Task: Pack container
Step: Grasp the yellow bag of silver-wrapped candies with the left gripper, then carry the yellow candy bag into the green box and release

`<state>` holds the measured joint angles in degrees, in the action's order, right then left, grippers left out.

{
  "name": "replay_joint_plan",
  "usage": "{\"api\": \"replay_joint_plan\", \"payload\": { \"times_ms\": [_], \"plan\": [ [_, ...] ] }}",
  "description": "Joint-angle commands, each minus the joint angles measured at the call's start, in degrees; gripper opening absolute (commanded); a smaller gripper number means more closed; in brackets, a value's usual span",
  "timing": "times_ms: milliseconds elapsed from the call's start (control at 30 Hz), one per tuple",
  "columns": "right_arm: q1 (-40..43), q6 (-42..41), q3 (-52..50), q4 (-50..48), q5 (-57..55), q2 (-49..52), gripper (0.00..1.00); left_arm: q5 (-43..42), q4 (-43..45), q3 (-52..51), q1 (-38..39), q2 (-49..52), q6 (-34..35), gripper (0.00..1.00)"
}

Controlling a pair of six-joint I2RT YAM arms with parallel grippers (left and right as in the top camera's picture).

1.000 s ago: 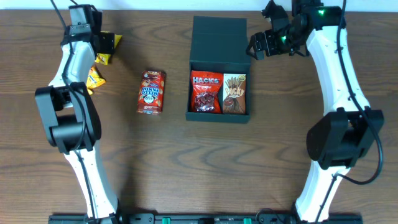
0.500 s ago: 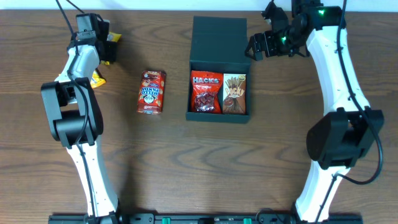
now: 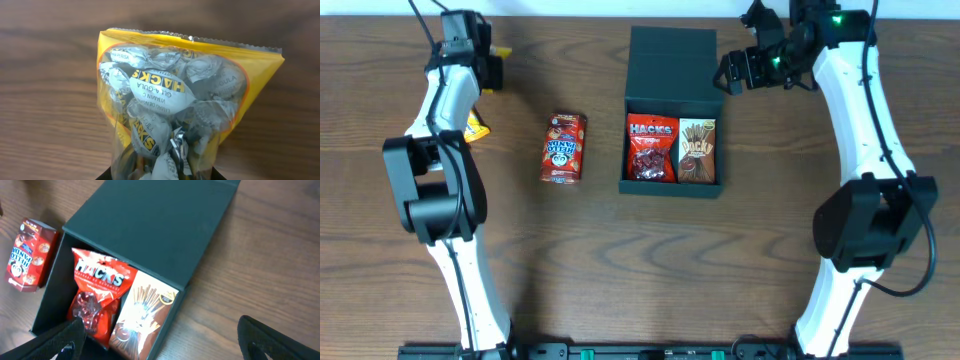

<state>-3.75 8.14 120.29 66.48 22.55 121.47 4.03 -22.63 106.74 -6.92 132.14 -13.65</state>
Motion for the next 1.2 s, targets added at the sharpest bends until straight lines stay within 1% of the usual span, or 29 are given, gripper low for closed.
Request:
{"api": "replay_joint_plan", "payload": {
  "times_ms": [0, 67, 133, 267, 400, 500, 600, 700, 733, 900, 1067, 1167],
  "plan": [
    [1.86, -0.39, 3.26, -0.52, 0.83, -0.31, 0.97, 0.68, -2.08, 0.72, 3.17, -8.98, 2.32, 0.06],
    [3.39, -0.39, 5.31, -0.5, 0.83, -0.31, 0.98, 0.66, -5.51, 0.72, 5.2, -12.04, 4.63, 0.06],
    [5.46, -0.42, 7.69, -0.46, 0.83, -0.31, 0.98, 0.66, -9.4, 0.72, 7.65, -14.95, 8.92, 0.06],
    [9.62, -0.39, 10.75, -0.55, 0.83, -0.31, 0.99, 0.61, -17.77, 0.72, 13.62, -19.19, 22.21, 0.06],
    [13.73, -0.39, 11.08, -1.29, 0.85, -0.31, 0.99, 0.39, -25.22, 0.72, 21.51, -20.28, 35.85, 0.06],
    [16.02, -0.39, 11.08, -2.16, 0.85, -0.31, 0.99, 0.76, -28.46, 0.66, 28.24, -19.8, 41.59, 0.06],
    [17.64, -0.39, 11.08, -3.61, 0.85, -0.31, 0.99, 2.95, -29.22, 0.63, 33.86, -19.32, 45.22, 0.06],
    [18.8, -0.39, 11.08, -4.85, 0.85, -0.31, 0.99, 10.27, -29.68, 0.46, 39.23, -18.53, 48.87, 0.06],
    [19.06, -0.39, 11.08, -5.2, 0.87, -0.31, 0.99, 11.67, -29.88, 0.33, 41.07, -17.99, 49.05, 0.06],
    [20.04, -0.39, 11.08, -5.31, 1.97, -0.31, 0.99, 11.15, -30.97, 0.24, 44.83, -12.79, 49.66, 0.06],
    [21.27, -0.42, 11.08, -5.33, 2.58, -0.31, 0.99, 7.19, -33.42, 0.24, 45.31, -7.8, 50.01, 0.06],
    [21.31, -0.42, 11.08, -5.29, 2.6, -0.31, 0.99, 6.84, -34.8, 0.24, 45.09, -6.73, 52.26, 0.06]
  ]
}}
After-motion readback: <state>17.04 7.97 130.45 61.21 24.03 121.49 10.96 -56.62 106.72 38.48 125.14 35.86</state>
